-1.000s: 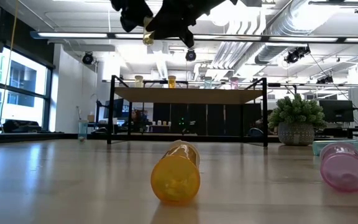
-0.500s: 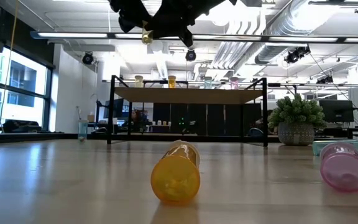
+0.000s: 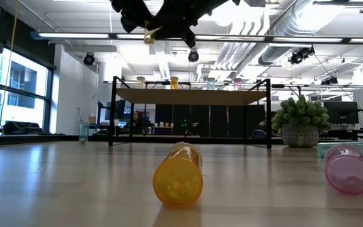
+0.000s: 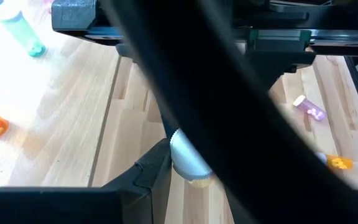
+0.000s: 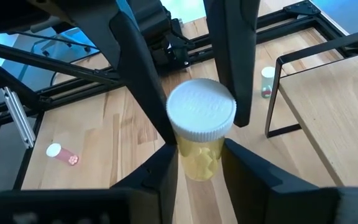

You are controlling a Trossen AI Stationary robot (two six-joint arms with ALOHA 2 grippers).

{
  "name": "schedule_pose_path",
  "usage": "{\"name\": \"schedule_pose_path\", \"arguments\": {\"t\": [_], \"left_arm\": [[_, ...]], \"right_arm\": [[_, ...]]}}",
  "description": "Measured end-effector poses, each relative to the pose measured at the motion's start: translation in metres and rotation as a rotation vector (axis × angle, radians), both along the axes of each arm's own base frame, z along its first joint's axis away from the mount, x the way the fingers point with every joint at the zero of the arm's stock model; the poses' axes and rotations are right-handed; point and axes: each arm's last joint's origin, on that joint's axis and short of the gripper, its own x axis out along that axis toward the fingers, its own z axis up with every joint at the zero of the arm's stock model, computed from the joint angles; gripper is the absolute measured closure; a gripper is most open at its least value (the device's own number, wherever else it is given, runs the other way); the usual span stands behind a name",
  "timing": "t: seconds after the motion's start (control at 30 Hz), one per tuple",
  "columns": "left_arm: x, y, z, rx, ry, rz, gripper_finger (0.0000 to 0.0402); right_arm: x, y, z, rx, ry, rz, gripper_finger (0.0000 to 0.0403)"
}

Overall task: Pick and place medicine bottles onto shelf by color
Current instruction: Put the bottom yellow pill bottle on the shelf aligned with the the other yellow pill bottle

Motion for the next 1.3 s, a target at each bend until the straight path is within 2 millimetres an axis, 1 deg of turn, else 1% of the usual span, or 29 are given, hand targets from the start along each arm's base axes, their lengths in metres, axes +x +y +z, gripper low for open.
{"name": "schedule_pose_path", "arguments": {"t": [0.2,0.37,0.5,0.83,1.0,1.13,1.2,1.3], "left_arm": [[0.0,0.0,0.0,0.002,0.007,0.004,0.0287],[-0.001,0.001,-0.001,0.021,0.018,0.028,0.0287],[-0.001,0.002,-0.001,0.054,0.032,0.064,0.0287],[-0.008,0.003,0.004,0.137,0.045,0.142,0.0287],[-0.021,-0.001,0.016,0.147,0.003,0.192,0.0287],[-0.035,-0.002,0.021,0.182,0.005,0.28,0.0287],[-0.043,-0.002,0.019,0.192,-0.005,0.309,0.0287],[-0.052,0.0,0.007,0.189,-0.029,0.356,0.0287]], "right_arm": [[-0.002,-0.002,0.002,0.002,-0.005,-0.003,0.0253],[-0.009,-0.007,0.012,0.003,-0.019,-0.017,0.0218],[-0.017,-0.009,0.019,0.008,-0.012,-0.037,0.0201],[-0.035,-0.023,0.036,0.01,-0.029,-0.087,0.0197],[-0.047,-0.032,0.05,-0.012,-0.069,-0.116,0.0197],[-0.057,-0.038,0.061,-0.037,-0.112,-0.133,0.0197],[-0.061,-0.04,0.065,-0.046,-0.12,-0.153,0.0197],[-0.065,-0.041,0.07,-0.07,-0.13,-0.192,0.0197]]}}
